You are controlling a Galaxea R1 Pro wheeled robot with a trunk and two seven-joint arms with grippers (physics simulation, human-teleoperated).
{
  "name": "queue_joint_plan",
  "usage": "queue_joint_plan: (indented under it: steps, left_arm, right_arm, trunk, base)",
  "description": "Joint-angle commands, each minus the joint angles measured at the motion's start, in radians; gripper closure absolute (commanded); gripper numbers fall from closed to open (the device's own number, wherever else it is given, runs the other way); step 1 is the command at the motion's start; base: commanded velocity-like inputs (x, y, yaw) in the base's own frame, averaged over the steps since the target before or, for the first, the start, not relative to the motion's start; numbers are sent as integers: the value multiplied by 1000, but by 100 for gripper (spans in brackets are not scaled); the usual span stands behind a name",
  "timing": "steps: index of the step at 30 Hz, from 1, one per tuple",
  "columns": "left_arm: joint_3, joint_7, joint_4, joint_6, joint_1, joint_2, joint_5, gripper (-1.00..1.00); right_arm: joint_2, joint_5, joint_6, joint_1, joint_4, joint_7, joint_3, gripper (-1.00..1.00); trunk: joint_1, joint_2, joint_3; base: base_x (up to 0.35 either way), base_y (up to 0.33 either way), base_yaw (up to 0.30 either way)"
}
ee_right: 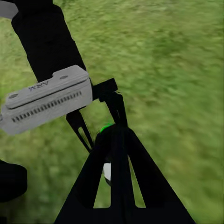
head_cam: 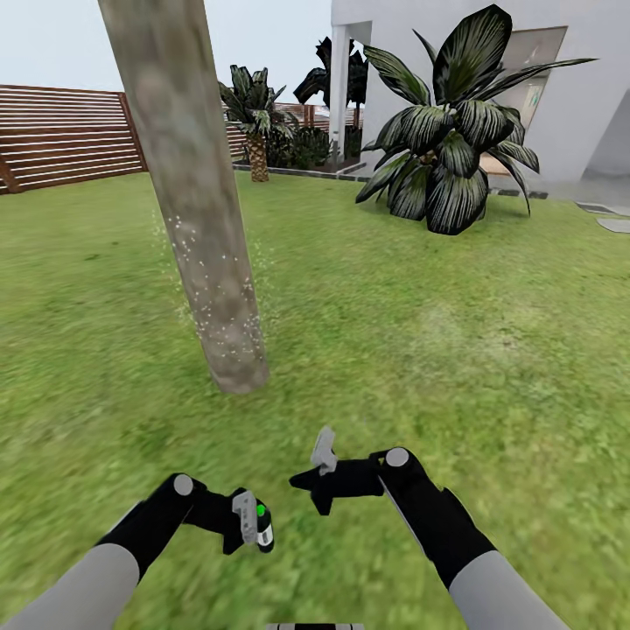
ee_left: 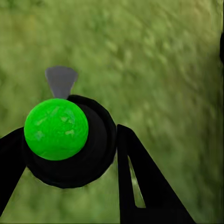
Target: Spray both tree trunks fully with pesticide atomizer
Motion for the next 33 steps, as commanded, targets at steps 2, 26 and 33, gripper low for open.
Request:
queue_joint_plan:
  steps: [2,26,33]
  left_arm:
    - [0,-6,-9,-5,0,-7,0,100]
    - [12,-186,-67,-35,-34,-11,106,100]
    - [11,-189,-77,-34,-35,-31,107,100]
  right_arm:
    - [-1,1,0,0,0,0,1,100]
    - [-8,59,-2,0,5,-1,-8,100]
    - [-8,59,-2,0,4,-1,-8,100]
  trunk:
    - [0,0,0]
    - [0,0,0]
    - [0,0,0]
  base:
    - [0,0,0]
    - [0,0,0]
    - [0,0,0]
